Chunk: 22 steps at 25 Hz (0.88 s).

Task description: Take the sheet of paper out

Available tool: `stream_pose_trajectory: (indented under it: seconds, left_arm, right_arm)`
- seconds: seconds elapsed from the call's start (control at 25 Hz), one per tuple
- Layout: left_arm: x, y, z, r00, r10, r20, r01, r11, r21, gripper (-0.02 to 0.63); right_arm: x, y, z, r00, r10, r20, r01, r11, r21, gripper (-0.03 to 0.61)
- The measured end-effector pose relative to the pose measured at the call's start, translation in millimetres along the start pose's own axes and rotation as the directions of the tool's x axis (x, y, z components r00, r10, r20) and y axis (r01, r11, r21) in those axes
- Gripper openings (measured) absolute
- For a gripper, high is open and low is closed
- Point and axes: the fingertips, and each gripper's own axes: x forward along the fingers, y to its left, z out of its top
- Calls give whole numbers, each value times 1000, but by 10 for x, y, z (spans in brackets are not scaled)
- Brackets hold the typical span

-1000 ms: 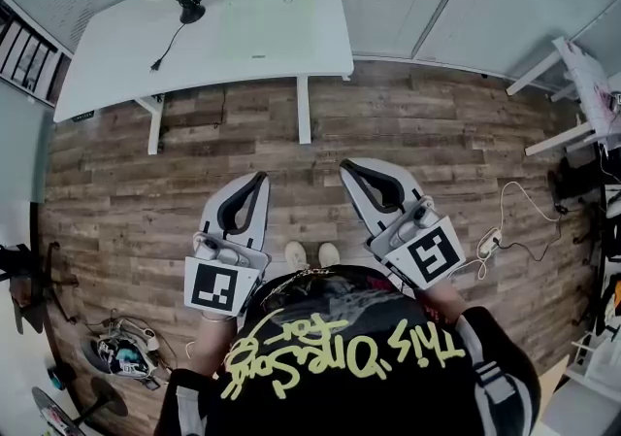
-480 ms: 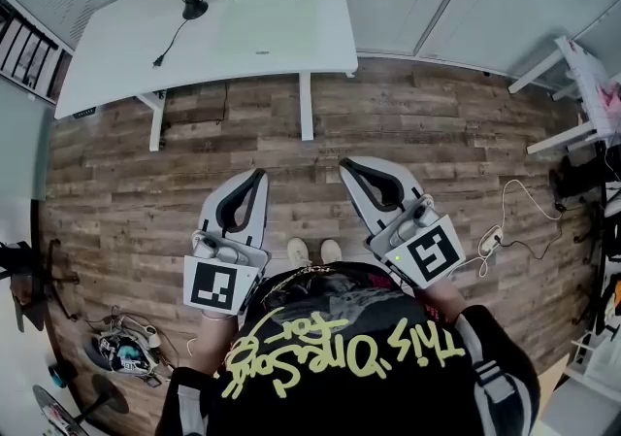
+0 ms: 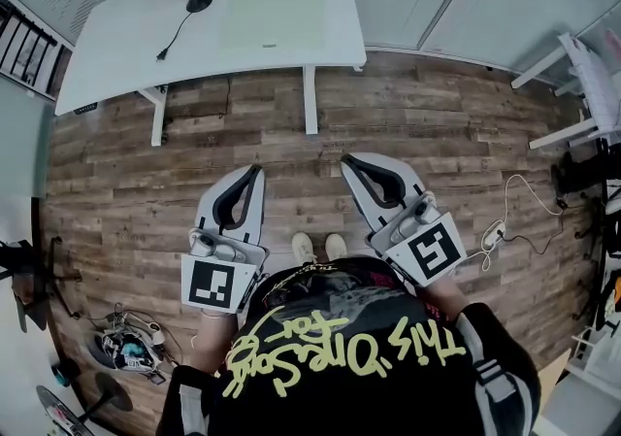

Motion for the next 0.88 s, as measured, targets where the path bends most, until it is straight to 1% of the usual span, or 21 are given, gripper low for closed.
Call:
stream_pose_trajectory:
  seconds: [0.12, 0.32, 0.52, 0.68, 0.88]
  left_arm:
    - [-27, 73, -18, 1000, -2, -6, 2, 1000, 13, 6]
    - [-100, 183, -60, 1000, -5, -11, 5, 1000, 25, 6]
    - [-143, 296, -114, 1000, -9, -23, 10, 1000, 20, 6]
    - [-107, 335, -123, 1000, -21, -20, 21, 1000, 17, 6]
    - [19, 398, -98, 1000, -18, -6, 18, 1000, 21, 6]
  right_arm:
    - [48, 15, -31, 1000, -12, -1, 12, 1000, 13, 7]
    - [122, 94, -47, 999, -31, 27, 30, 999, 37, 8]
    - [107, 139, -227, 998, -44, -34, 45, 999, 26, 8]
    - [168, 104, -157, 998, -58, 1, 58, 997, 47, 8]
    - [270, -8, -155, 998, -58, 10, 58, 997, 54, 8]
